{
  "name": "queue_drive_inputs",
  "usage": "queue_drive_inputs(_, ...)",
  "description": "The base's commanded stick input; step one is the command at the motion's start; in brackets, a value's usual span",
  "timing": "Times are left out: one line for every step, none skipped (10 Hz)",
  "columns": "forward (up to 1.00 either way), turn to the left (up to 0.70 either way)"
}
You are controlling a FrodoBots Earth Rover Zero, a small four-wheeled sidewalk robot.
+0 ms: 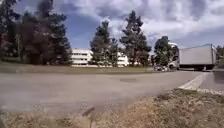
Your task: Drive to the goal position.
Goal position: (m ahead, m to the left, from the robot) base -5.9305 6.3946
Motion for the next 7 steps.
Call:
queue_drive_inputs(0.0,0.45)
queue_drive_inputs(0.0,0.45)
queue_drive_inputs(0.0,0.45)
queue_drive_inputs(0.0,0.45)
queue_drive_inputs(0.0,0.45)
queue_drive_inputs(0.0,0.45)
queue_drive_inputs(0.0,0.45)
